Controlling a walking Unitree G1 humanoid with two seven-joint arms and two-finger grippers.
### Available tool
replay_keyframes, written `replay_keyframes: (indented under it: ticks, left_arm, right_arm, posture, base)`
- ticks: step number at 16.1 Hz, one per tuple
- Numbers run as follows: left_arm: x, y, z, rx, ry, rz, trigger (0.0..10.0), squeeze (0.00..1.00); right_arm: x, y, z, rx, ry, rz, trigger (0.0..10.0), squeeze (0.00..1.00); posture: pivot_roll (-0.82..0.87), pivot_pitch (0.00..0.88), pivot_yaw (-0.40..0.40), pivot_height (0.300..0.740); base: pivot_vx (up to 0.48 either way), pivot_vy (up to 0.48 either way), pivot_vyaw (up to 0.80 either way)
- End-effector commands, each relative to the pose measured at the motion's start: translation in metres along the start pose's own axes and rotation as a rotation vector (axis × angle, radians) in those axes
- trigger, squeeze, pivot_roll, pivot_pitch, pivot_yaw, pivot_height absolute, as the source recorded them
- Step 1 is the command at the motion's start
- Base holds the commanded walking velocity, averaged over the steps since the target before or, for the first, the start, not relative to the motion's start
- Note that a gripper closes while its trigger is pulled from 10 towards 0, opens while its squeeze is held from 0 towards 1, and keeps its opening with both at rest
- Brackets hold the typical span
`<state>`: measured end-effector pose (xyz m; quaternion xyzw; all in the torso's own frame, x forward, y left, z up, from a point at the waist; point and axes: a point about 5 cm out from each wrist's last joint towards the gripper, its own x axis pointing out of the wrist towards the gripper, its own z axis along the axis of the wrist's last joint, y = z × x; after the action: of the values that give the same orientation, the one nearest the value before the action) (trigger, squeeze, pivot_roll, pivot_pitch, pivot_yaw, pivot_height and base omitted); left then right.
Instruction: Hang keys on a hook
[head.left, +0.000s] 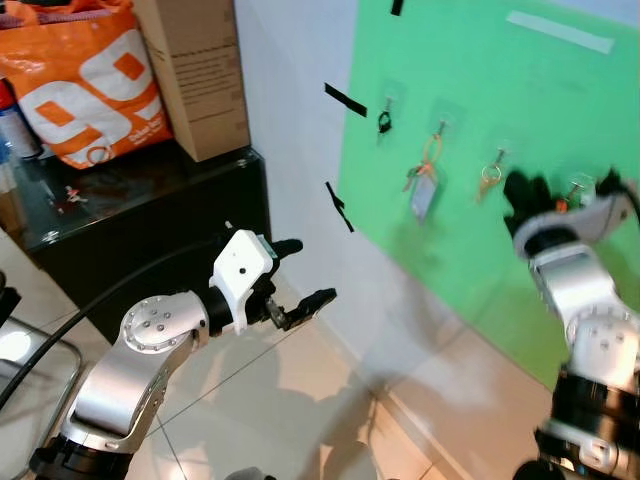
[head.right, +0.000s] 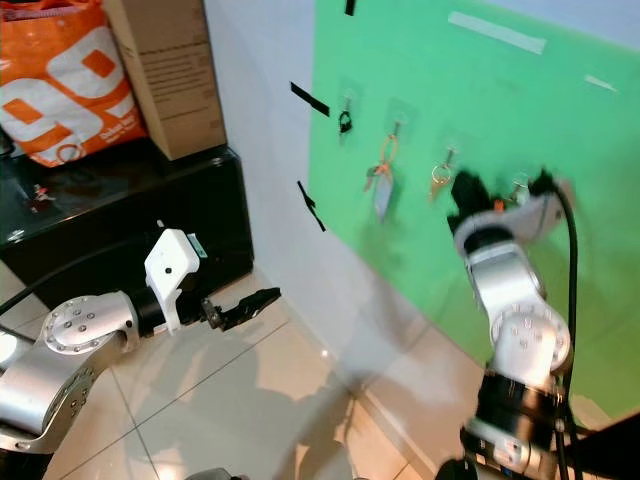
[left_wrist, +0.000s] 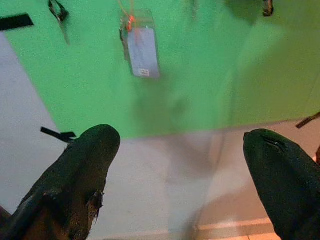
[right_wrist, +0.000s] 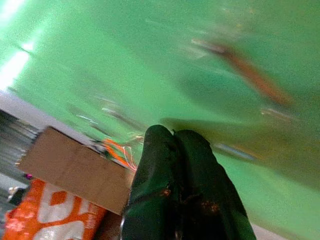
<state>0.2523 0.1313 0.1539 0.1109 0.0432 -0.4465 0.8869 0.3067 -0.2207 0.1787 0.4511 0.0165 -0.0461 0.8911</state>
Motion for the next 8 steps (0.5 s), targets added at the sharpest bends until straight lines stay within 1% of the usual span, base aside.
replay_keyframes:
  ticks: [1, 3, 8]
  left_arm:
    - [-0.0008, -0.0004, 0.0033, 0.011, -0.005, -0.009, 10.0, 0.00]
    - [-0.0009, -0.0010, 0.0031, 0.013, -0.001, -0.010, 10.0, 0.00]
    - [-0.0005, -0.0029, 0.0027, 0.011, -0.002, -0.009, 10.0, 0.00]
  right_arm:
    - [-0.0003, -0.0027, 0.0035, -0.017, -0.015, -0.032, 10.0, 0.00]
    - [-0.0011, -0.0031, -0.0015, -0.018, 0.001, -0.035, 10.0, 0.00]
    - [-0.0032, -0.0009, -0.0046, -0.027, 0.020, -0.018, 10.0, 0.00]
  posture:
    - [-0.06, 0.000, -0.012, 0.740]
    - [-0.05, 0.000, -0.017, 0.740]
    - [-0.06, 0.000, -0.025, 0.740]
  base:
    - [0.000, 0.000, 0.00]
    - [0.000, 0.000, 0.00]
    - [0.000, 0.000, 0.00]
